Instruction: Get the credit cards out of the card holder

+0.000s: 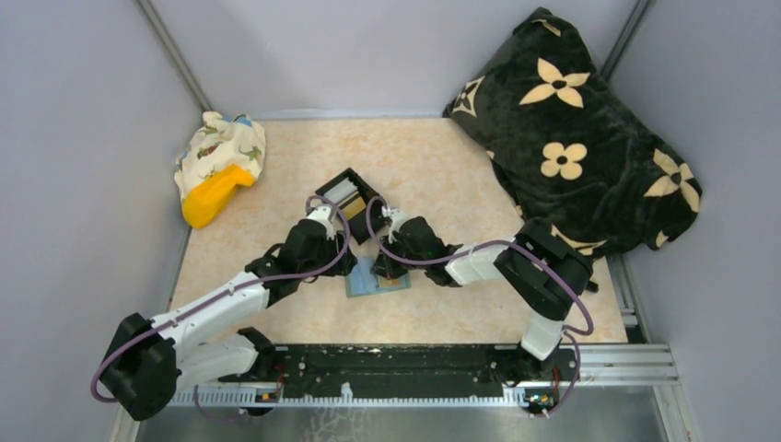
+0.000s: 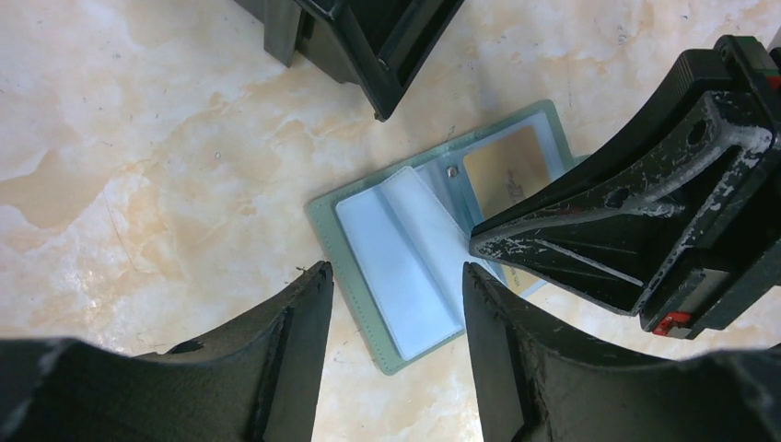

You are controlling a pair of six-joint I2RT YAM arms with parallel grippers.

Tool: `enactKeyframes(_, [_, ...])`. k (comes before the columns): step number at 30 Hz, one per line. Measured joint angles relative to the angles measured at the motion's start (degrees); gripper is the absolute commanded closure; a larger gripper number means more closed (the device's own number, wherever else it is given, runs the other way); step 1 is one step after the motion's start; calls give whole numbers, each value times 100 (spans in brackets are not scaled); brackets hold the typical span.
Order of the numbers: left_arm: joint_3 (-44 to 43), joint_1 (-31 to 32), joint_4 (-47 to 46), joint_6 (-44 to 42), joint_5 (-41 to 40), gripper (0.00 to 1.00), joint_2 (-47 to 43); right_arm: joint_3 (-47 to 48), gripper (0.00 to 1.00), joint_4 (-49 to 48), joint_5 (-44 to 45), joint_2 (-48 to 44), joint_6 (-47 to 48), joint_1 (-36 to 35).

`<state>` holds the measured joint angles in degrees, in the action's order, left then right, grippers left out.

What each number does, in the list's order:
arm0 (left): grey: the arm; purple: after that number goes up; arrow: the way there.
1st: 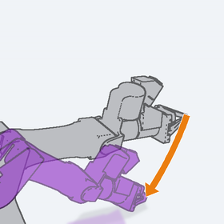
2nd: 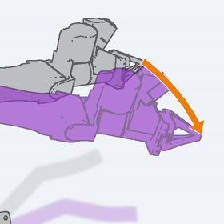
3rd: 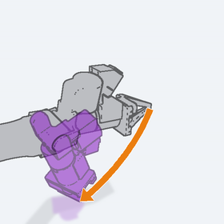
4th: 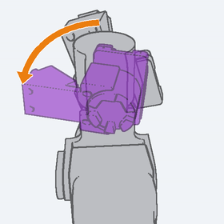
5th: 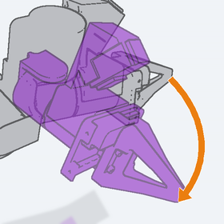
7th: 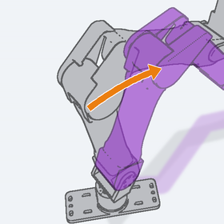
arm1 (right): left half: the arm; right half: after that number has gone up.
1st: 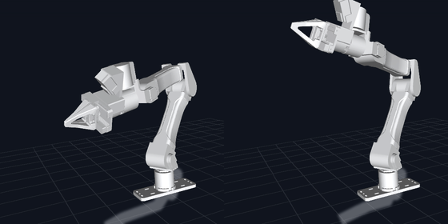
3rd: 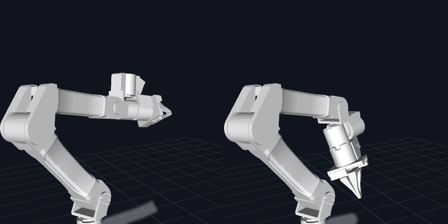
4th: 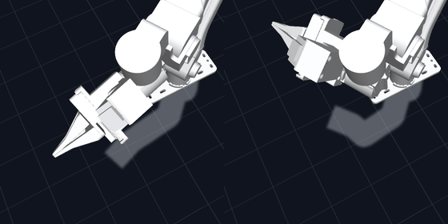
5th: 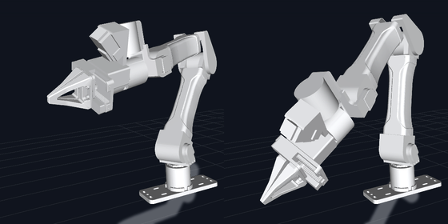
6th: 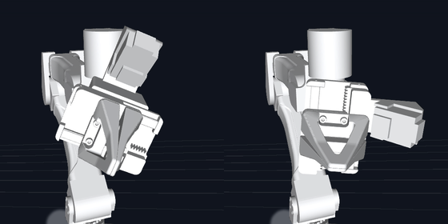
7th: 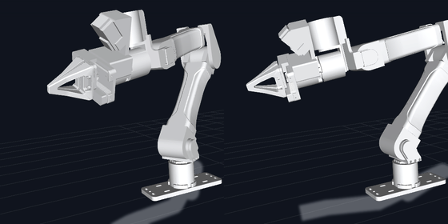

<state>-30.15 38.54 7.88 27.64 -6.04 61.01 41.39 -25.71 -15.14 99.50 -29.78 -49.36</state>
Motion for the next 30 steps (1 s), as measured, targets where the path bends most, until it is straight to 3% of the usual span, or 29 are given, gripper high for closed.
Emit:
enactKeyframes(24, [24, 0, -63, 129, -219, 35, -199, 404, 100, 188, -26, 0, 17, -789])
enactKeyframes(30, [87, 0, -518, 264, 118, 34, -142, 286, 100, 577, 199, -605, 116, -800])
